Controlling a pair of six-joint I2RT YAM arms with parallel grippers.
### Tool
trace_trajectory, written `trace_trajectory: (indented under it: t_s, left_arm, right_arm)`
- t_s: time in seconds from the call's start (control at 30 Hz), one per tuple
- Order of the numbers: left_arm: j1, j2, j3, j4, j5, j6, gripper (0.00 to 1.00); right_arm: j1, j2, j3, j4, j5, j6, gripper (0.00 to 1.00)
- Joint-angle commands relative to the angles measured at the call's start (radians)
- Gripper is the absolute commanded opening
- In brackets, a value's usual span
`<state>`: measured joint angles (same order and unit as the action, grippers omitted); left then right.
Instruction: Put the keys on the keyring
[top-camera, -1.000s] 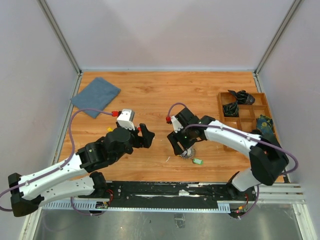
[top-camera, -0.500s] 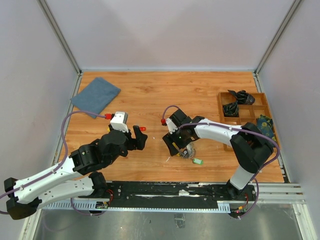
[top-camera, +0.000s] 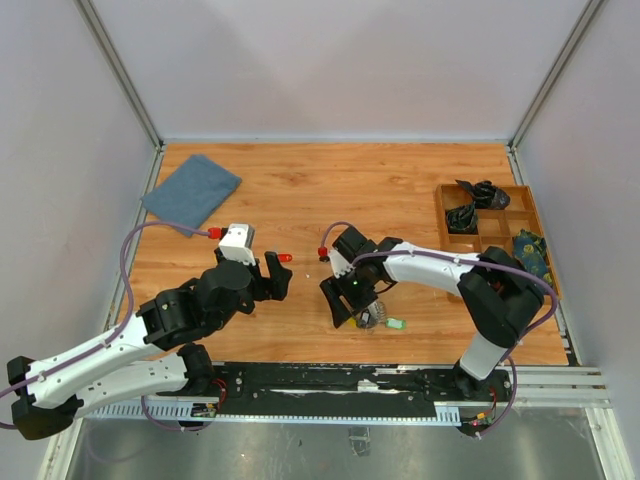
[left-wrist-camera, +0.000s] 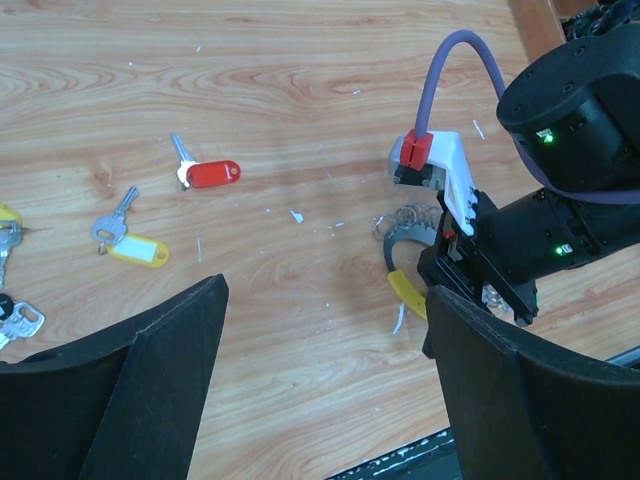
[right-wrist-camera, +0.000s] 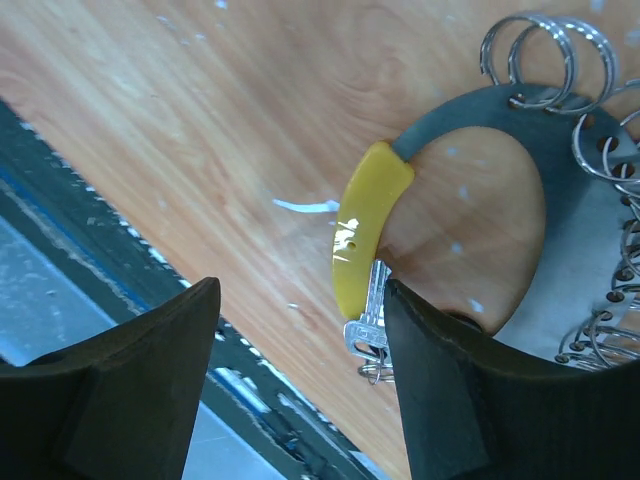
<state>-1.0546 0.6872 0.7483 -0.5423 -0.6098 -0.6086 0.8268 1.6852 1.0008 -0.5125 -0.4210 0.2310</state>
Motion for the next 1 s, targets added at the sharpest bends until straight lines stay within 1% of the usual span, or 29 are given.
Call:
trace_trajectory:
  t_s: [0.0, 0.13, 0.17, 0.27, 0.37, 0.47, 0.57, 0.67, 0.7, 0.83, 0.97]
  left_arm:
    - [0.010, -0.003, 0.044, -0.011, -0.037, 0.013, 0.86]
    - [0.009, -0.001, 0.064, -0.034, -0.047, 0.013, 0.86]
    - [0.009, -0.005, 0.068, -0.045, -0.051, 0.009, 0.86]
    - [0.009, -0.025, 0.085, -0.083, -0.067, -0.003, 0.86]
    - [0.009, -0.055, 0.097, -0.127, -0.086, -0.021, 0.86]
    - [0.010, -0.087, 0.105, -0.167, -0.101, -0.043, 0.86]
    - [0.009, -0.113, 0.108, -0.195, -0.117, -0.059, 0.86]
    - [0.009, -0.125, 0.107, -0.206, -0.123, -0.066, 0.86]
    - [0.009, -0.125, 0.106, -0.205, -0.124, -0.066, 0.86]
    - [0.009, -0.116, 0.105, -0.194, -0.124, -0.062, 0.86]
    - [0.010, -0.102, 0.108, -0.178, -0.121, -0.049, 0.86]
  right_arm:
    - [0.014, 0.032, 0.033, 0.067, -0.128, 0.091, 0.67]
    - [0.011, 0.155, 0.172, 0.113, -0.212, 0.097, 0.67]
    - [0.005, 0.211, 0.226, 0.112, -0.223, 0.095, 0.67]
    - [-0.020, 0.328, 0.323, 0.122, -0.265, 0.095, 0.67]
    - [-0.047, 0.406, 0.386, 0.118, -0.237, 0.087, 0.66]
    - [-0.072, 0.435, 0.411, 0.109, -0.183, 0.066, 0.66]
    - [-0.084, 0.407, 0.411, 0.126, -0.189, 0.020, 0.66]
    - [-0.078, 0.310, 0.373, 0.146, -0.207, -0.046, 0.66]
    - [-0.075, 0.255, 0.351, 0.153, -0.198, -0.064, 0.67]
    - [-0.065, 0.093, 0.237, 0.123, -0.106, -0.121, 0.70]
    - [-0.065, -0.006, 0.126, 0.058, -0.020, -0.146, 0.72]
